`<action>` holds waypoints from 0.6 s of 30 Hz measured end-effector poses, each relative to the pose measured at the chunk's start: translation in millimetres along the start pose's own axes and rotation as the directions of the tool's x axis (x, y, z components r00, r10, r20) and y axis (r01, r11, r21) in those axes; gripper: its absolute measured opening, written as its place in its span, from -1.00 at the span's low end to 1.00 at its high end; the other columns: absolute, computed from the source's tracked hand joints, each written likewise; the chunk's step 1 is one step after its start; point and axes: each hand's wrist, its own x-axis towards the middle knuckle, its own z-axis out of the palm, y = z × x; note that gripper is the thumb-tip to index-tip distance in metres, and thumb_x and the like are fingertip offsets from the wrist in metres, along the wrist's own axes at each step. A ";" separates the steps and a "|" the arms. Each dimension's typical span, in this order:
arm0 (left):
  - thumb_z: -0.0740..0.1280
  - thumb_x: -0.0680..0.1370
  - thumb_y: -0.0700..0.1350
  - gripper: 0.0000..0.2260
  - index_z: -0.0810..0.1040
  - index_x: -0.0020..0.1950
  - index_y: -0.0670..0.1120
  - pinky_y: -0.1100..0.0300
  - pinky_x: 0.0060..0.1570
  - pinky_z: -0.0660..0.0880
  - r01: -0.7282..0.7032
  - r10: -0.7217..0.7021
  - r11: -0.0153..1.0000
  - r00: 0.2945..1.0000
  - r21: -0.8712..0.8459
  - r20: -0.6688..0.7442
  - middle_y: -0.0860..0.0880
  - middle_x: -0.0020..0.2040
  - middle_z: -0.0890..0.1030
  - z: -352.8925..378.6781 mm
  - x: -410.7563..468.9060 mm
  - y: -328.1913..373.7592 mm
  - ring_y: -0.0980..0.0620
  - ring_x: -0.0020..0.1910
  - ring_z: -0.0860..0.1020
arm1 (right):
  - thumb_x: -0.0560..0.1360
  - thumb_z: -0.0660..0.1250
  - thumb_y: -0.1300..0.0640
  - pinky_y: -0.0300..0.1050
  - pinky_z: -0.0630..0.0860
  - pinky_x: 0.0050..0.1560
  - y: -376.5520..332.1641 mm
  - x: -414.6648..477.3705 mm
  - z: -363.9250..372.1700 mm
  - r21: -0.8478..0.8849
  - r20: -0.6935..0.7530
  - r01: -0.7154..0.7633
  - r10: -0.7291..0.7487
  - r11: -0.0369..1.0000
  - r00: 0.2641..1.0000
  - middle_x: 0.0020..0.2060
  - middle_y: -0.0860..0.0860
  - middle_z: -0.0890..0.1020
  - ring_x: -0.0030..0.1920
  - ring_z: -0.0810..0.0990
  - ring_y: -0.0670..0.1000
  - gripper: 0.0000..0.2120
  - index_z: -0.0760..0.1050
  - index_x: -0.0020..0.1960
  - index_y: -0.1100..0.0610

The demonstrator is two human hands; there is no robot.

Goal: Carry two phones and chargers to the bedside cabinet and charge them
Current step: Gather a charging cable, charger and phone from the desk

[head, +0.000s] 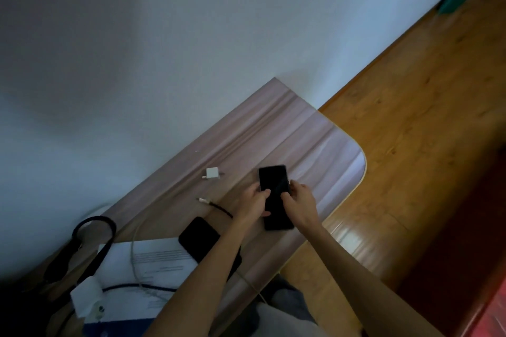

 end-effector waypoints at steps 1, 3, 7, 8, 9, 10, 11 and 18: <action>0.21 0.65 -0.16 -0.72 0.45 0.36 -0.06 0.13 -0.19 0.59 0.012 -0.012 1.000 1.000 -0.002 0.005 -0.10 0.09 0.60 -0.4 1.3 -0.7 -0.06 0.00 0.60 | 0.54 0.24 0.17 0.10 0.58 0.03 1.7 0.3 -0.2 -0.016 0.004 0.006 -0.006 1.000 1.000 0.04 0.18 0.55 0.02 0.55 0.17 -0.85 0.51 0.02 0.22; 0.22 0.64 -0.16 -0.77 0.47 0.30 -0.07 0.16 -0.23 0.59 0.030 -0.030 1.000 0.999 0.002 0.016 -0.05 -0.07 0.60 -2.1 4.3 -2.4 0.02 -0.14 0.58 | 0.54 0.24 0.16 -0.12 0.52 -0.09 4.8 1.0 0.5 -0.035 0.016 0.018 -0.017 0.999 1.000 0.08 0.13 0.52 -0.01 0.52 0.08 -0.85 0.50 0.07 0.17; 0.24 0.64 -0.17 -0.83 0.43 0.21 0.01 0.23 -0.36 0.55 0.028 -0.028 0.999 1.000 0.023 0.006 0.02 -0.19 0.55 -4.5 3.5 -8.2 0.11 -0.28 0.55 | 0.52 0.28 0.17 -0.09 0.59 -0.03 9.8 2.9 3.1 -0.042 0.049 0.025 -0.023 0.999 0.999 0.14 0.14 0.55 0.03 0.56 0.08 -0.72 0.47 0.22 0.17; 0.25 0.63 -0.16 -0.79 0.42 0.26 -0.01 0.24 -0.37 0.54 0.009 -0.009 0.999 1.000 0.039 0.001 0.02 -0.16 0.56 -6.0 1.4 -9.8 0.11 -0.30 0.55 | 0.52 0.29 0.18 -0.02 0.61 0.05 9.9 2.7 4.1 -0.036 0.056 0.013 -0.011 0.999 0.998 0.18 0.15 0.55 0.08 0.57 0.09 -0.66 0.44 0.28 0.18; 0.27 0.62 -0.16 -0.73 0.41 0.32 -0.03 0.26 -0.37 0.54 -0.015 0.015 0.998 1.000 0.058 0.001 0.03 -0.10 0.57 -8.4 -1.2 -12.2 0.10 -0.28 0.57 | 0.53 0.29 0.19 0.03 0.61 0.11 9.0 1.7 5.3 -0.029 0.055 -0.005 0.006 1.000 0.998 0.22 0.15 0.54 0.13 0.57 0.10 -0.61 0.41 0.34 0.19; 0.28 0.61 -0.16 -0.68 0.38 0.36 -0.04 0.27 -0.32 0.55 -0.044 0.044 0.996 0.999 0.078 -0.003 0.05 -0.02 0.57 -11.0 -3.4 -16.0 0.08 -0.21 0.60 | 0.53 0.29 0.20 0.05 0.60 0.16 7.4 0.1 7.2 -0.029 0.041 -0.017 0.018 0.999 0.999 0.26 0.15 0.52 0.16 0.56 0.11 -0.58 0.38 0.38 0.20; 0.29 0.60 -0.16 -0.62 0.35 0.41 -0.03 0.24 -0.20 0.58 -0.075 0.077 0.992 0.997 0.105 -0.017 0.06 0.08 0.55 -14.6 -6.2 -21.0 0.05 -0.09 0.61 | 0.54 0.29 0.21 0.04 0.58 0.20 5.1 -2.5 10.8 -0.044 0.018 -0.020 0.020 0.999 1.000 0.29 0.16 0.49 0.19 0.53 0.11 -0.55 0.36 0.41 0.21; 0.28 0.61 -0.22 -0.79 0.53 0.23 -0.05 0.00 0.12 0.57 -0.147 0.182 0.978 0.947 0.147 -0.264 -0.04 0.11 0.62 -65.9 -35.5 -64.9 0.01 0.08 0.60 | 0.60 0.23 0.12 0.08 0.56 0.12 -28.6 -39.7 70.5 -0.276 0.167 0.138 -0.094 0.951 0.981 0.14 0.19 0.57 0.14 0.58 0.20 -0.74 0.47 0.20 0.26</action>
